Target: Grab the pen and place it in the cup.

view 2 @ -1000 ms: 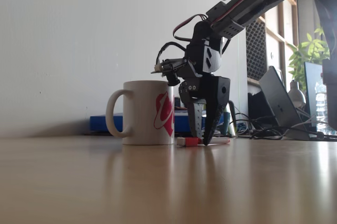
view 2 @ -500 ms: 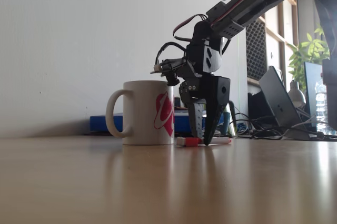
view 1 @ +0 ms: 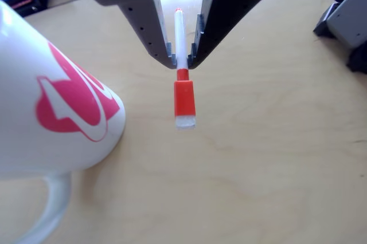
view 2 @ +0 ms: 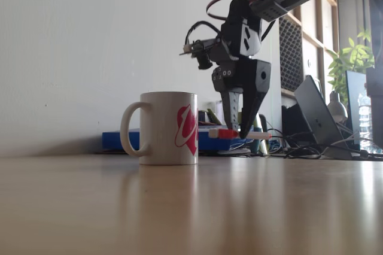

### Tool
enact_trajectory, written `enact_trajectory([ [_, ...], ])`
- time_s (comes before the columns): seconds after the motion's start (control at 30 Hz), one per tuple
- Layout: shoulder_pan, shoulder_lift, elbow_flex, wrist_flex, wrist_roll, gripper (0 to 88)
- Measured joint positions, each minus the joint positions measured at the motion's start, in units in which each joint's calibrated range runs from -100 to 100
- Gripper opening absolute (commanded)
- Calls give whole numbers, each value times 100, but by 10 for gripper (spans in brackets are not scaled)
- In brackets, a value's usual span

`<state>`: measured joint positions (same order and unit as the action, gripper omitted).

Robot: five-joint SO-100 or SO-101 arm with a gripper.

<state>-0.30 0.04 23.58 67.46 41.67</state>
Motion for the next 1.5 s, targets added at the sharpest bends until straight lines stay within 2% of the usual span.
enact_trajectory([
  [0.43,-266,-1743,0,110,-645,13],
  [0.77,-502,-2029,-727,-305,-1734,13],
  [1.17,-642,-2029,-1108,-1924,-3156,13],
  [1.5,-369,-2029,-257,-3754,-3806,13],
])
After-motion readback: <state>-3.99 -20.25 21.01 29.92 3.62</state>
